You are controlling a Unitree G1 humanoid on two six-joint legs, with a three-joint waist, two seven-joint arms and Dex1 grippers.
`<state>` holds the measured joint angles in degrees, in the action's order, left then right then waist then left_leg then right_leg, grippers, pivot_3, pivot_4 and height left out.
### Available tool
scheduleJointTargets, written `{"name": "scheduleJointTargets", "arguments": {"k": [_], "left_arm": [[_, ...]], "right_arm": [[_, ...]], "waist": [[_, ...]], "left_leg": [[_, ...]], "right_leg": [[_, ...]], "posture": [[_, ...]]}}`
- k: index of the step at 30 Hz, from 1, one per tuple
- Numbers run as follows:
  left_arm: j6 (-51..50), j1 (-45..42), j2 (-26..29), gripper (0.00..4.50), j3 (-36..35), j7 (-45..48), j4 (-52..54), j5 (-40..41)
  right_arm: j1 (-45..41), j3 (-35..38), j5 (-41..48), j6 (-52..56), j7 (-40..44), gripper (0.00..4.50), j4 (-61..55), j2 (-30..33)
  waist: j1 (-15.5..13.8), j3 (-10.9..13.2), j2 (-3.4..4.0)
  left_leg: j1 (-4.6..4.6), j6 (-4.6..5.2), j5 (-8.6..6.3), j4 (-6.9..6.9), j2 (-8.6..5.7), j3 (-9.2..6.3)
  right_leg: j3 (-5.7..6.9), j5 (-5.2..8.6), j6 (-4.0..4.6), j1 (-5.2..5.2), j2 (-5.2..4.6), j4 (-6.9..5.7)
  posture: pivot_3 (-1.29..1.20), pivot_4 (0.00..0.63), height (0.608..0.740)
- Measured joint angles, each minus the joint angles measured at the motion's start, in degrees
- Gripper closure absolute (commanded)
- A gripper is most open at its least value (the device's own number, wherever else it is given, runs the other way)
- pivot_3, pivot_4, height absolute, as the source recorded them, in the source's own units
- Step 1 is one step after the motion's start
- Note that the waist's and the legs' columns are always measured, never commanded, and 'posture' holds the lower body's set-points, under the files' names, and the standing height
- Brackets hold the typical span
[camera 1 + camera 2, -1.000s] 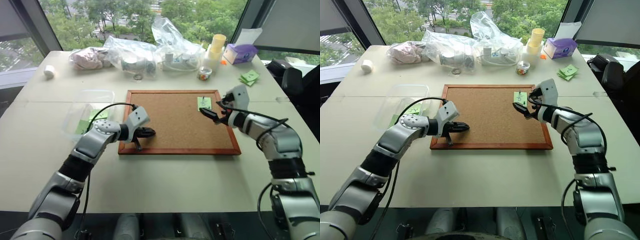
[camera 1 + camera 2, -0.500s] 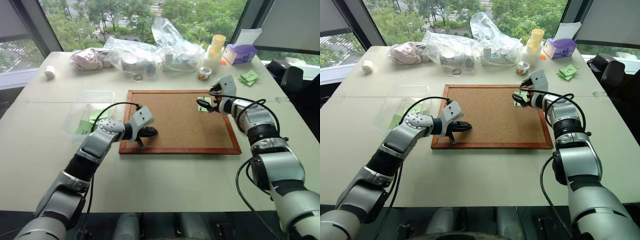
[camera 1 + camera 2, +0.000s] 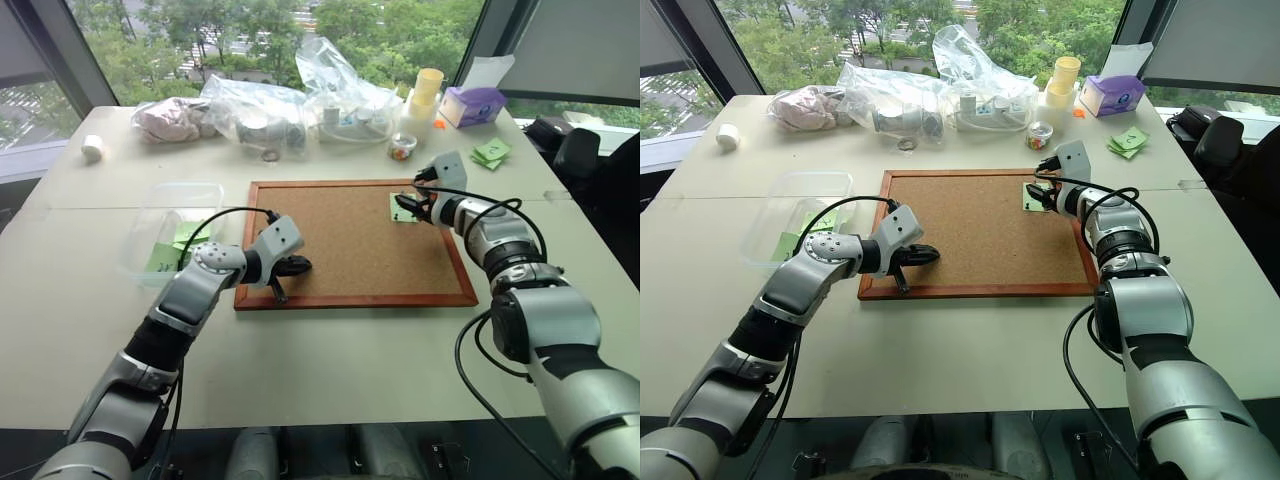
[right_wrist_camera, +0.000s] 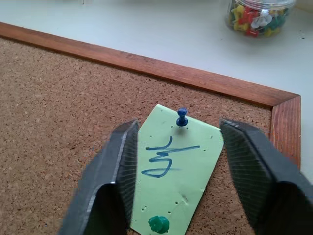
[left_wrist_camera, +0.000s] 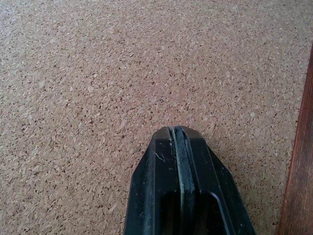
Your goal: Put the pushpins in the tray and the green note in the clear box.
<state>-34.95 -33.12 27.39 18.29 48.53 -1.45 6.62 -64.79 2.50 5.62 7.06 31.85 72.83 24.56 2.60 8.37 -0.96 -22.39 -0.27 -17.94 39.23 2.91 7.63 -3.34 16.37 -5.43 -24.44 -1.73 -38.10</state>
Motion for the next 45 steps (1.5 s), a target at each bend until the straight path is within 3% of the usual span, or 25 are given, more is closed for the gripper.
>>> {"name": "scheduleJointTargets", "arguments": {"k": [2, 13, 16, 19, 20, 32, 45], "left_arm": [[0.00, 0.14, -0.02, 4.50, -0.04, -0.08, 0.12, -0.02], [-2.24, 3.38, 2.04, 4.50, -0.73, 0.23, 5.08, 0.32], [-3.52, 5.36, 4.14, 4.50, -1.36, 1.23, 8.40, 1.23], [-4.54, 6.38, 5.57, 4.50, -1.40, 1.58, 10.24, 1.81], [-4.62, 6.54, 5.96, 4.50, -1.45, 1.75, 10.71, 2.13], [-3.28, 7.65, 9.65, 4.50, -1.06, 5.52, 12.42, 2.85], [-3.16, 7.71, 9.55, 4.50, -1.05, 5.59, 12.43, 2.73]], "right_arm": [[-0.25, 0.35, -0.29, -0.03, -0.05, 4.48, 0.11, -0.26], [-1.21, 2.32, -0.95, -0.20, 0.05, 4.48, 1.39, -1.69], [-1.21, 2.51, -1.00, -0.23, 0.03, 3.65, 1.39, -1.54], [-1.21, 2.70, -1.02, -0.24, 0.17, 2.10, 1.39, -1.35], [-1.21, 2.74, -1.07, -0.24, 0.30, 1.80, 1.39, -1.22], [-1.20, 2.38, -3.20, 0.13, 4.26, 1.80, 1.39, -1.18], [-0.97, 2.18, -4.47, 0.50, 5.77, 1.80, 1.39, -3.22]], "waist": [[0.00, -0.01, 0.02], [0.46, -0.03, 0.06], [1.32, -0.04, 0.07], [1.67, -0.04, 0.09], [1.69, -0.04, 0.09], [1.72, -0.03, 0.11], [1.62, -0.03, 0.11]], "left_leg": [[0.00, 0.00, 0.00, 0.00, 0.00, 0.00], [0.03, -0.01, 0.00, -0.05, 0.03, 0.00], [0.03, -0.02, 0.01, -0.08, 0.04, -0.02], [0.06, -0.02, 0.01, -0.09, 0.04, -0.01], [0.06, -0.02, 0.01, -0.09, 0.05, -0.01], [0.07, -0.03, 0.01, -0.10, 0.05, 0.01], [0.07, -0.03, 0.01, -0.09, 0.04, 0.01]], "right_leg": [[0.00, 0.00, 0.00, 0.00, 0.00, 0.00], [0.00, 0.00, 0.00, 0.00, 0.02, 0.00], [0.00, 0.00, 0.01, 0.00, 0.02, 0.00], [-0.01, 0.00, 0.01, 0.00, 0.02, 0.00], [-0.01, 0.00, 0.01, 0.00, 0.02, 0.00], [-0.01, 0.00, 0.01, 0.00, 0.04, 0.00], [-0.01, 0.00, 0.01, 0.00, 0.03, 0.00]], "posture": [[0.00, 0.150, 0.738], [0.00, 0.150, 0.738], [0.00, 0.150, 0.738], [0.00, 0.150, 0.738], [0.00, 0.150, 0.738], [0.00, 0.150, 0.738], [0.00, 0.150, 0.738]]}}
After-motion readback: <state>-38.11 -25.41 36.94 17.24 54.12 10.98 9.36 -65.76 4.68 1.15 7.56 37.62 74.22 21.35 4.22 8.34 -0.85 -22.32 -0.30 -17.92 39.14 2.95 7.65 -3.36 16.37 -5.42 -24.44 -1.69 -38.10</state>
